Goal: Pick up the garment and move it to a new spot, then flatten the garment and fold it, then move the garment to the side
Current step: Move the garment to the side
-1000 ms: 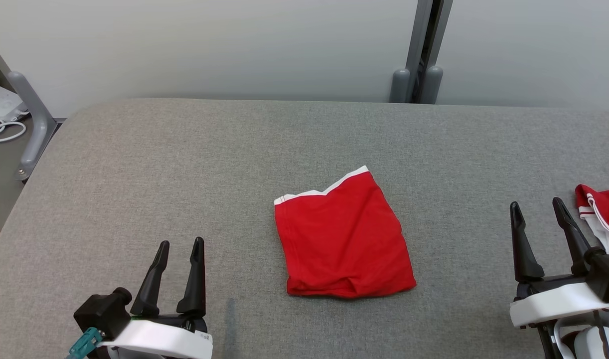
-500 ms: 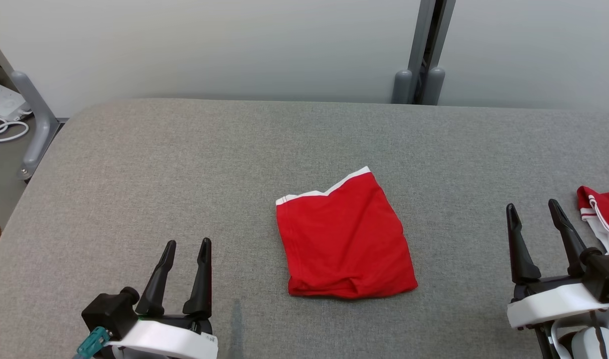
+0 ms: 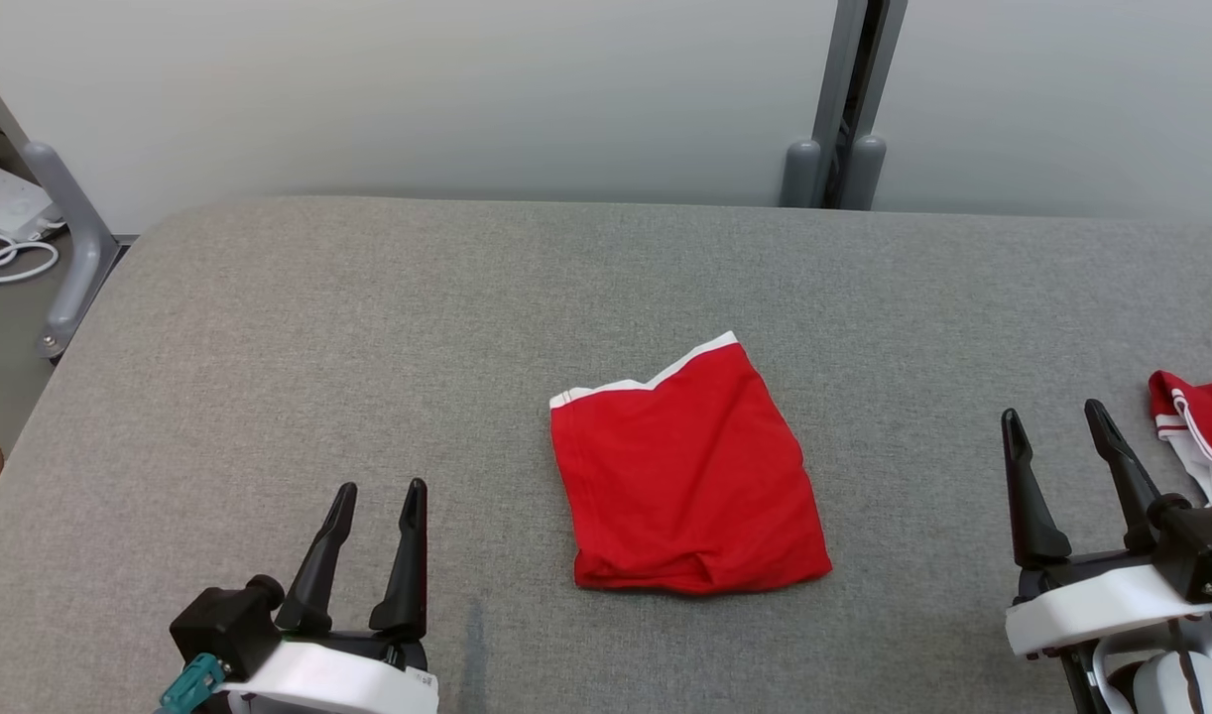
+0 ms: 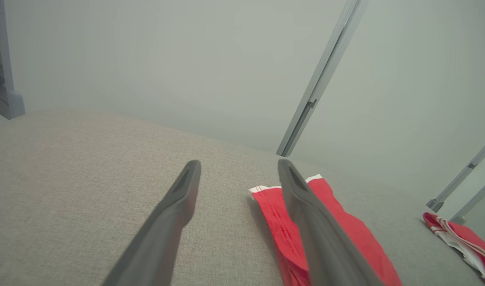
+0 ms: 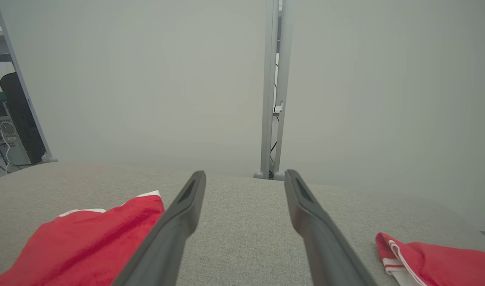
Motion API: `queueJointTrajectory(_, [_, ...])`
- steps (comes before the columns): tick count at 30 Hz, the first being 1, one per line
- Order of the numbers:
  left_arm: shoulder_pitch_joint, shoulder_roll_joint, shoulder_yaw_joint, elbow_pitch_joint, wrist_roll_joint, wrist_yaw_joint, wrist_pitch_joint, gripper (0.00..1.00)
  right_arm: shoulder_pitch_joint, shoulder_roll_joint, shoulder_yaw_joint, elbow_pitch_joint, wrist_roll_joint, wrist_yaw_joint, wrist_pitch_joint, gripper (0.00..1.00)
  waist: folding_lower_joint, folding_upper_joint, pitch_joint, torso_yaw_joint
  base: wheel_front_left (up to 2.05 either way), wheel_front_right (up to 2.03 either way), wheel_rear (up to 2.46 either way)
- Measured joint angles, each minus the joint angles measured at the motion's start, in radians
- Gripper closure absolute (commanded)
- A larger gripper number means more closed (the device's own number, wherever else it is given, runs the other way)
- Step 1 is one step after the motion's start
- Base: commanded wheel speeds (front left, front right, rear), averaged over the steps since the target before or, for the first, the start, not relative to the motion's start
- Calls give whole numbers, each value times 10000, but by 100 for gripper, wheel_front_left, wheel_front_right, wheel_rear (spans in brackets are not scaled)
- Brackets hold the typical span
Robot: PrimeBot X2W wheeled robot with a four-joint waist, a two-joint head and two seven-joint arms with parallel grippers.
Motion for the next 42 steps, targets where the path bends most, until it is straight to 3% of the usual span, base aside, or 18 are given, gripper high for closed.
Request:
queueJointTrajectory(23, [-12,0,-217,38,50,38,0,0,-25,-71,111,174,71,0,0,0,0,0,213,174,0,0,0])
queueJointTrajectory(28, [-227,-4,-470,67,25,38,2,0,-403,-267,1534,905,1618,0,466,0,0,0,508,329,0,0,0])
queueJointTrajectory(32, [-481,6,-742,113,-25,38,0,0,-1136,-813,2667,1582,2909,0,1296,0,0,0,812,539,0,0,0])
queueJointTrajectory(42, [-776,2,-1258,192,-50,130,0,0,-2478,-1267,3774,3331,5450,0,2754,0,0,0,1208,1453,0,0,0])
